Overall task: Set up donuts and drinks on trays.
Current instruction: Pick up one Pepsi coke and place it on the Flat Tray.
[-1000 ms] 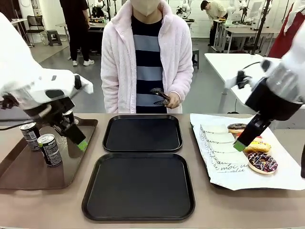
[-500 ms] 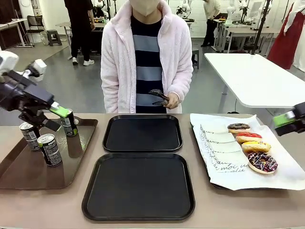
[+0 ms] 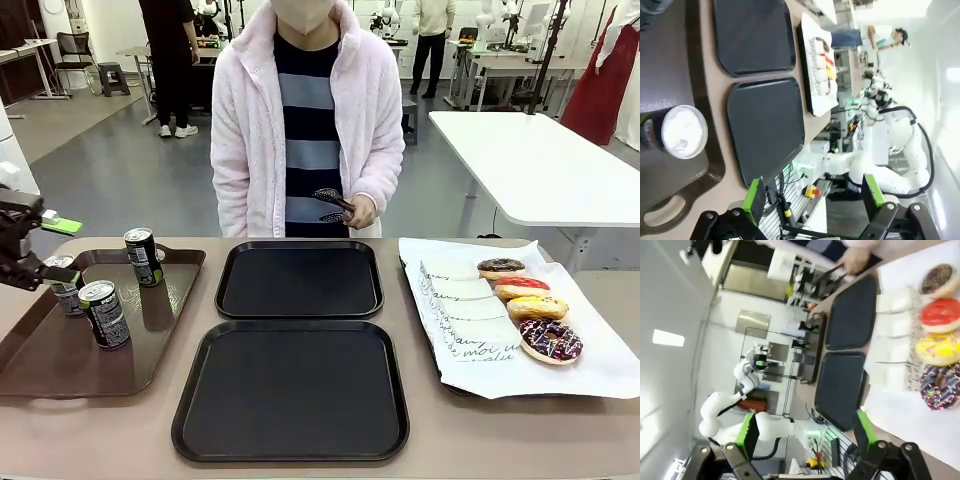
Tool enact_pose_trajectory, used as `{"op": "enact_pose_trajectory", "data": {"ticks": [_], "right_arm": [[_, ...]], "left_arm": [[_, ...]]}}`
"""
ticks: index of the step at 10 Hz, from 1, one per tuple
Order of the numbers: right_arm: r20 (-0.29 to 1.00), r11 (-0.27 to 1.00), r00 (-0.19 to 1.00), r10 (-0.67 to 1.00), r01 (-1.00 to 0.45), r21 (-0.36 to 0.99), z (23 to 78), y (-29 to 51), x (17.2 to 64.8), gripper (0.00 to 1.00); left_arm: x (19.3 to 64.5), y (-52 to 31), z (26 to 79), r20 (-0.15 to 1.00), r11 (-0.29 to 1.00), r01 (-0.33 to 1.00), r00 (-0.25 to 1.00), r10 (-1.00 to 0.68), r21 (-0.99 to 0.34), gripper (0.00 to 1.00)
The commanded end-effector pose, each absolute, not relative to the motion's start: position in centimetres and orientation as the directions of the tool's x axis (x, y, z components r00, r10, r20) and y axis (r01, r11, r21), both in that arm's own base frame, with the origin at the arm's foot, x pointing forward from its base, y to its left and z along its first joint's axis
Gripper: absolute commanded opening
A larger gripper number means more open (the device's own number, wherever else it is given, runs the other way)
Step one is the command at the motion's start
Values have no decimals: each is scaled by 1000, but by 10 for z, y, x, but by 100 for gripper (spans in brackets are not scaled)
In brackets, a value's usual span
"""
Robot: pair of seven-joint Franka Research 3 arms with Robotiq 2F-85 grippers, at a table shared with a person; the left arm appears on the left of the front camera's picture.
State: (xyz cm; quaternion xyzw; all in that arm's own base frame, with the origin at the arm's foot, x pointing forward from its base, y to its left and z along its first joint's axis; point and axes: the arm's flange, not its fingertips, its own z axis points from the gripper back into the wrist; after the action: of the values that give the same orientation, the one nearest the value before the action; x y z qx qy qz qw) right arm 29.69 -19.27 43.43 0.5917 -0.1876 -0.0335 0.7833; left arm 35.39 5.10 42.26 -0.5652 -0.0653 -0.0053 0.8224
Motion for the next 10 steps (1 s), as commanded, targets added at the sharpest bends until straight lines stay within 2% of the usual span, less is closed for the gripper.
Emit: {"op": "enact_pose_trajectory", "data": {"ticks": [1,4,8,10], "right_arm": [[224,331,943,-246,-136,934,425,-209,302,100],[182,349,955,-233,-93,933,414,-232,287,100],[225,401,943,-245,-113,909,420,-234,277,100],[175,354,945,-275,-70,933,414,-239,279,100]], "left_arm": [[355,73,420,138,265,97,981,140,-959,100],[345,117,420,109,218,65,974,196,-974,100],[329,149,430,120,266,74,979,162,-961,100],[335,142,426,85,236,32,972,218,-971,100]]}}
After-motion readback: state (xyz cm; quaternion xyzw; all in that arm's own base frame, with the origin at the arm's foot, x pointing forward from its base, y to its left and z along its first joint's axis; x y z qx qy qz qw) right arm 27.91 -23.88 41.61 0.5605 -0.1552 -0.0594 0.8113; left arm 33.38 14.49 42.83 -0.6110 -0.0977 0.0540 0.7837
